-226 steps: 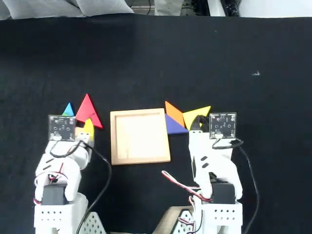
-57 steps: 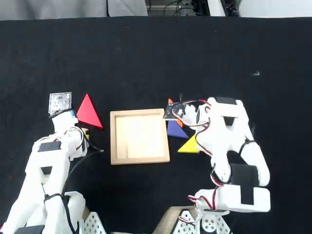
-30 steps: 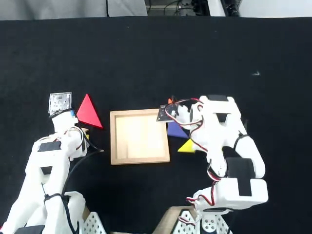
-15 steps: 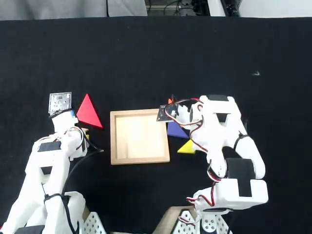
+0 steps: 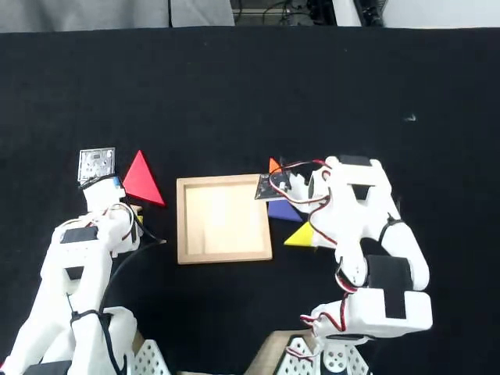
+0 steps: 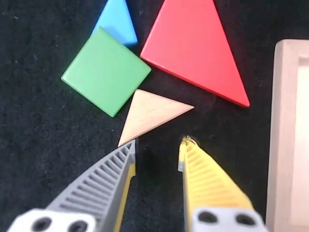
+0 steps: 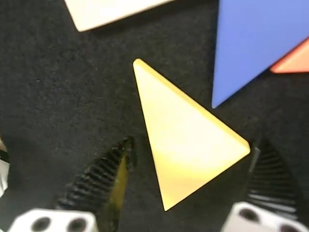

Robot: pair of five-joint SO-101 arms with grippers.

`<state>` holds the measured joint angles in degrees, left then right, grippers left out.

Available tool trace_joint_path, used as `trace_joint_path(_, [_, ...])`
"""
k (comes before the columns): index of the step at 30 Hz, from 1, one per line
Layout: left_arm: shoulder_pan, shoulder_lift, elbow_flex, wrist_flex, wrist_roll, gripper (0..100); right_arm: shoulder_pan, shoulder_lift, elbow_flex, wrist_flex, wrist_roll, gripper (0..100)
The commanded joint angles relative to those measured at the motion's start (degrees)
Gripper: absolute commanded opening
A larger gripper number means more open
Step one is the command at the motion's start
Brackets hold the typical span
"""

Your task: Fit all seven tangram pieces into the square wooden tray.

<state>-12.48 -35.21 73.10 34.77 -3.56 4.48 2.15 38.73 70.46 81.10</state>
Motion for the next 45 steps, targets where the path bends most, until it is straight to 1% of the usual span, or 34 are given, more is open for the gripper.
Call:
trace_joint_path(1, [0.48, 0.09, -3.3, -0.79, 0.26, 15, 1.58, 1.19, 1.27, -0.88, 0.35, 35.1])
trace_joint_path(8, [0.48, 0.09, -3.3, -0.79, 0.26, 15, -1.41, 1.19, 4.18, -4.57, 0.18, 34.8])
trace_joint_path(14, [0.57, 0.09, -3.3, -0.79, 0.26, 15, -1.41, 1.19, 4.18, -4.66, 0.18, 24.2])
trace_joint_path(19, [0.48, 0.09, -3.3, -0.79, 0.26, 15, -1.32, 1.19, 4.09, -4.57, 0.18, 26.6])
trace_joint_path(25, [0.48, 0.09, -3.3, -0.79, 0.26, 15, -1.41, 0.84, 3.91, -4.57, 0.18, 26.2])
trace_joint_path(41, [0.48, 0.18, -3.3, -0.79, 0.26, 15, -1.67, -13.85, 9.27, -4.31, 0.26, 26.1])
trace_joint_path(45, [0.48, 0.18, -3.3, -0.79, 0.26, 15, -2.02, -18.59, 7.25, 2.02, 0.18, 26.1])
